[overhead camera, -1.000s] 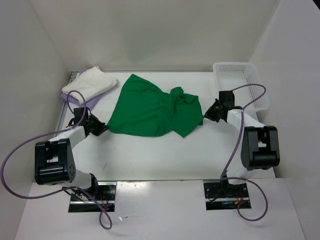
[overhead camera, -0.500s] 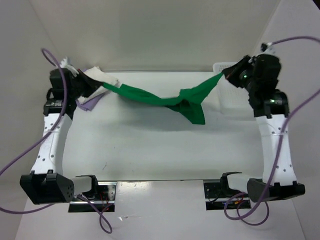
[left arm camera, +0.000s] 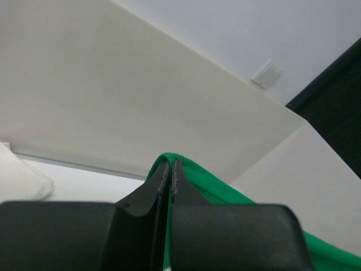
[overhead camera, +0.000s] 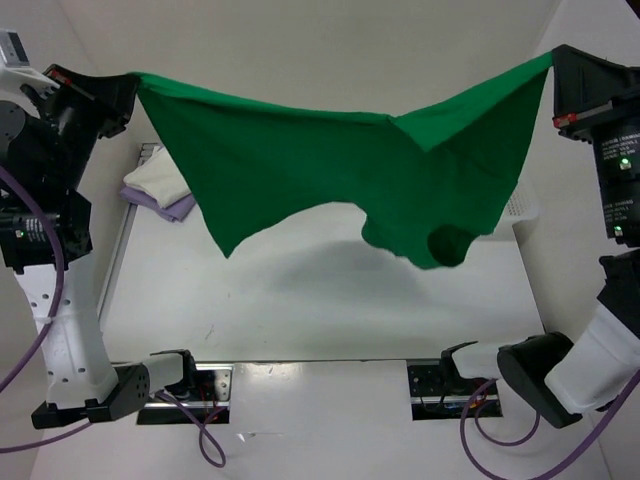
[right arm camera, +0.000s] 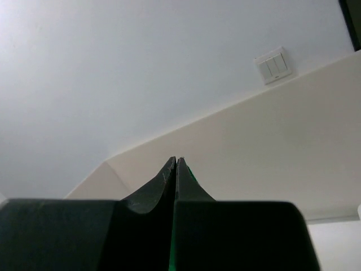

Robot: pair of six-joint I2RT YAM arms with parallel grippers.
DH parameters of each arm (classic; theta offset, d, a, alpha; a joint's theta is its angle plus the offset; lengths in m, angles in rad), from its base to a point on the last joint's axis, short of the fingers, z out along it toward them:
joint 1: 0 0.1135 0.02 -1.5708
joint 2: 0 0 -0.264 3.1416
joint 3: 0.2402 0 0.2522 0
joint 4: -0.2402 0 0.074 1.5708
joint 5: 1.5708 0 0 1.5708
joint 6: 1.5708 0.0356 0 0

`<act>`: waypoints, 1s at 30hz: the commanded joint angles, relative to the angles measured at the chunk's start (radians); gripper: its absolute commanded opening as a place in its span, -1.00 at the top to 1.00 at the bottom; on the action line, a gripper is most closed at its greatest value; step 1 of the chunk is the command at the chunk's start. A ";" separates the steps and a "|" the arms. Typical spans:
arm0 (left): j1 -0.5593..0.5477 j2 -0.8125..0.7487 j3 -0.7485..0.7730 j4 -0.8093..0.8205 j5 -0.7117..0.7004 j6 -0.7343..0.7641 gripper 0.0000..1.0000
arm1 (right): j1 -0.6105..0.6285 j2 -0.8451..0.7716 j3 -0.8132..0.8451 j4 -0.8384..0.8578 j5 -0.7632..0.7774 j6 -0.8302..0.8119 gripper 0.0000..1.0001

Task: Fold and stack the t-shirts
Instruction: Flatten out the tshirt

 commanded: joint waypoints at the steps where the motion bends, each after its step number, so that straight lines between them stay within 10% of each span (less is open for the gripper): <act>1: 0.007 0.048 -0.133 0.028 -0.039 0.027 0.99 | 0.012 0.156 -0.051 0.062 -0.006 -0.040 1.00; 11: -0.014 0.199 -0.448 0.218 -0.103 0.006 0.99 | -0.074 0.499 -0.137 0.153 -0.133 -0.057 1.00; 17: -0.014 0.394 -0.320 0.258 -0.068 -0.042 0.99 | -0.115 0.785 0.214 0.067 -0.196 -0.023 1.00; 30: 0.044 0.465 0.032 0.240 0.018 -0.117 0.99 | -0.219 0.514 0.092 0.200 -0.345 0.103 1.00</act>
